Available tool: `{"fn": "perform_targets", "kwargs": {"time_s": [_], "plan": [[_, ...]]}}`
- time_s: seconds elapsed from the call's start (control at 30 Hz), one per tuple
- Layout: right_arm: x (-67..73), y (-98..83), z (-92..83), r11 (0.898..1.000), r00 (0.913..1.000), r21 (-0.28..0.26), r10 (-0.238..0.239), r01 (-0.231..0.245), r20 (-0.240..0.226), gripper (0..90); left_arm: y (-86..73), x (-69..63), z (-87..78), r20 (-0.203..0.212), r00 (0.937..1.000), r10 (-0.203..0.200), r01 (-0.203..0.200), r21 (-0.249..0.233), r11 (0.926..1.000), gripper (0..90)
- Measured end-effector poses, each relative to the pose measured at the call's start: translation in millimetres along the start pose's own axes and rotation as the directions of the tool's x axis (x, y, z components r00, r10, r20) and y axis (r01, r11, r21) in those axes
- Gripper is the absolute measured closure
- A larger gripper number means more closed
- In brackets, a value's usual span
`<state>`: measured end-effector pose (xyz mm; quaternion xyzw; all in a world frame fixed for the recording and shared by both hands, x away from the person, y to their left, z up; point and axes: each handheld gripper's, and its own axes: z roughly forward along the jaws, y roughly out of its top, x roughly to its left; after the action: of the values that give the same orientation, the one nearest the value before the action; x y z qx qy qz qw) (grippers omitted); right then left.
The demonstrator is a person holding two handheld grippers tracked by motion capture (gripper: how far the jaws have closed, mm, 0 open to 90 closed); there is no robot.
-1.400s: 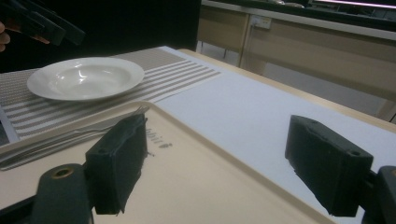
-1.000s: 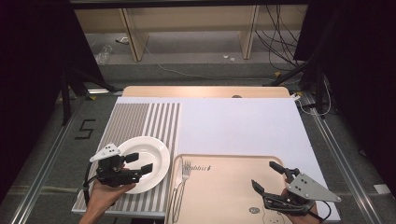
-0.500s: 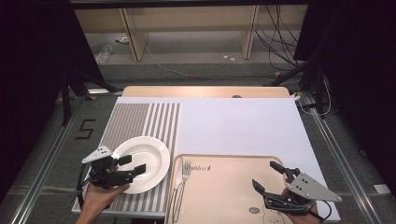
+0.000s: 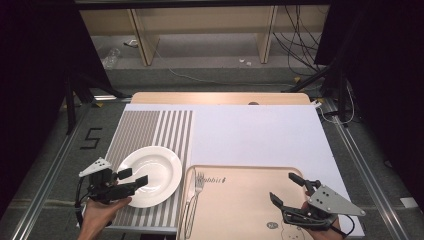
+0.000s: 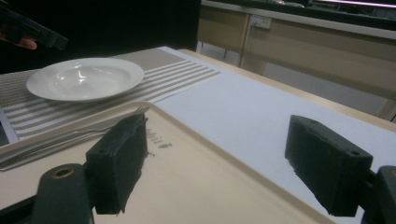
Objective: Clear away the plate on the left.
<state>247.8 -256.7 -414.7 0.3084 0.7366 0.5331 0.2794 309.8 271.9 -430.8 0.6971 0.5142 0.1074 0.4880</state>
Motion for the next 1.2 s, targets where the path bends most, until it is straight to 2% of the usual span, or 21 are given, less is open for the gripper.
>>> {"fn": "perform_targets", "kwargs": {"time_s": [0.2, 0.3, 0.63, 0.83, 0.93, 1.13, 1.2], "plan": [[2.4, 1.1, 0.3, 1.0, 0.9999, -0.001, -0.011, 0.011, -0.002, 21.8, -3.8, 6.7, -4.9, -0.018, 0.9998, -0.013, 0.013, -0.002, 0.9999, 19.5], [2.2, 1.1, 0.1, 1.0, 1.0, 0.003, -0.01, 0.01, -0.002, 21.8, -4.5, 12.3, -8.2, -0.034, 0.9987, -0.036, 0.036, -0.012, 0.9993, 19.5], [2.7, 1.2, 0.3, 1.0, 0.9999, -0.002, -0.015, 0.014, -0.004, 22.0, -7.5, 25.9, -15.4, -0.097, 0.9918, -0.083, 0.082, -0.018, 0.9965, 19.5], [3.2, 1.5, -0.2, 1.0, 0.9998, -0.001, -0.017, 0.017, -0.006, 22.1, -9.8, 33.7, -17.7, -0.152, 0.9805, -0.124, 0.126, 0.002, 0.992, 19.8], [3.6, 1.5, -0.2, 1.0, 0.9998, -0.002, -0.019, 0.019, -0.008, 22.5, -10.8, 38.1, -18.8, -0.159, 0.9751, -0.154, 0.157, 0.006, 0.9875, 20.3], [3.8, 1.6, -0.2, 1.0, 0.9997, -0.001, -0.022, 0.022, -0.008, 22.5, -13.6, 47.0, -18.3, -0.182, 0.9607, -0.21, 0.219, 0.036, 0.975, 21.0], [3.9, 1.8, -0.4, 1.0, 0.9998, -0.003, -0.02, 0.02, -0.008, 22.5, -14.8, 50.4, -18.2, -0.195, 0.9534, -0.231, 0.244, 0.046, 0.9688, 21.3]]}}
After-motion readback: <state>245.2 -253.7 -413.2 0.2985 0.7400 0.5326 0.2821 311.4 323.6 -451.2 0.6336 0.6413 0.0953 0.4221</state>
